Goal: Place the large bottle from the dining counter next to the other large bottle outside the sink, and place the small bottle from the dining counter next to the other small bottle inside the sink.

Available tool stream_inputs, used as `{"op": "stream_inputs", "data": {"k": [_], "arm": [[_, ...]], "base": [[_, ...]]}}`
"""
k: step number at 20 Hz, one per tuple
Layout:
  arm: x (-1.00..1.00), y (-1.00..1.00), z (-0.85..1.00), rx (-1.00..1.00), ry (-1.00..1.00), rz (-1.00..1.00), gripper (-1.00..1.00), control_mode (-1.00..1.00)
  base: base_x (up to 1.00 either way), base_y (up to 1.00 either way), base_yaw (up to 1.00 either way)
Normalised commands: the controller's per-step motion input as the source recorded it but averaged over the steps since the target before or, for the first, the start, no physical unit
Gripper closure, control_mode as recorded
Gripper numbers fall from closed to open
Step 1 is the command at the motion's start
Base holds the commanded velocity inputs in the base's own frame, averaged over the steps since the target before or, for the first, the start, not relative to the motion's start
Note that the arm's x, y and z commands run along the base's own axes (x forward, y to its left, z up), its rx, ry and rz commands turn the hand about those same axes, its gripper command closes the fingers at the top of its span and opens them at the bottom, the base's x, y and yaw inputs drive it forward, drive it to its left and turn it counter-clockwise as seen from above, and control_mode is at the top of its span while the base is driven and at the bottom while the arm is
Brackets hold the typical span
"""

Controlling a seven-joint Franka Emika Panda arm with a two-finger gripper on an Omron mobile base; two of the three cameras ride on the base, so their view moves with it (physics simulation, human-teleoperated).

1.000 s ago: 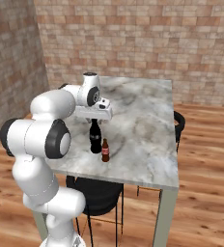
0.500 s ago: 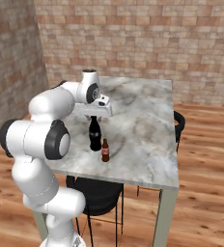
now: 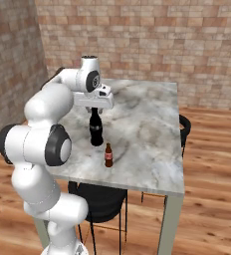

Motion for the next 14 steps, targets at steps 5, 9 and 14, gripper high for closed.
{"op": "stream_inputs", "data": {"k": [5,9,14], "arm": [[-0.1,0.0,0.59,0.0,0.01,0.0,1.0,-1.0],[-0.28,0.0,0.48,0.0,0.0,0.0,1.0,-1.0],[-0.62,0.0,0.18,0.0,0.0,0.0,1.0,-1.0]], "base": [[0.0,0.0,0.0],[0.0,0.0,0.0],[0.0,0.0,0.0]]}}
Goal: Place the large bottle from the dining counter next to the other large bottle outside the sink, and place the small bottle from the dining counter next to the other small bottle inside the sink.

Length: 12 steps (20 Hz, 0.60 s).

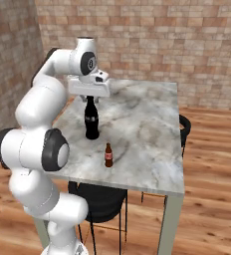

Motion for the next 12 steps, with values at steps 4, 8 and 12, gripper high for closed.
{"op": "stream_inputs", "data": {"k": [4,8,12], "arm": [[-0.82,0.0,0.0,0.0,-0.01,0.0,1.0,-1.0],[-0.78,0.0,0.0,0.0,-0.01,0.0,1.0,-1.0],[-0.77,0.0,0.0,0.0,-0.03,0.0,1.0,-1.0]], "base": [[0.0,0.0,0.0],[0.0,0.0,0.0],[0.0,0.0,0.0]]}}
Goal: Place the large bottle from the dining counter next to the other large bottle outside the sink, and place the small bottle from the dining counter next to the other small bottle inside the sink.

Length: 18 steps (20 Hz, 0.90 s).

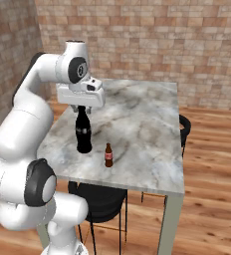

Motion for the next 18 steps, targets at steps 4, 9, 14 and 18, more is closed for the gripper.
{"op": "stream_inputs", "data": {"k": [4,9,14,18], "arm": [[-0.47,0.0,0.04,0.0,-0.05,0.0,1.0,-1.0],[-0.37,0.0,0.07,0.0,-0.09,0.0,1.0,-1.0],[-0.09,0.0,0.09,0.0,-0.01,0.0,1.0,-1.0],[0.0,0.0,0.02,0.0,0.0,0.0,1.0,-1.0]], "base": [[0.0,0.0,0.0],[0.0,0.0,0.0],[0.0,0.0,0.0],[0.0,0.0,0.0]]}}
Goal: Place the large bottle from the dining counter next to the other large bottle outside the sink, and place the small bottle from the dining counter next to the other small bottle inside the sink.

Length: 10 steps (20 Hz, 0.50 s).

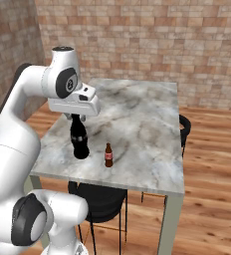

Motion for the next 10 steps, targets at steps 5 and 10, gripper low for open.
{"op": "stream_inputs", "data": {"k": [5,10], "arm": [[-0.01,0.0,0.0,0.0,0.0,0.0,1.0,-1.0],[0.0,0.0,0.0,0.0,0.0,0.0,1.0,-1.0]], "base": [[0.0,0.0,0.0],[0.0,0.0,0.0]]}}
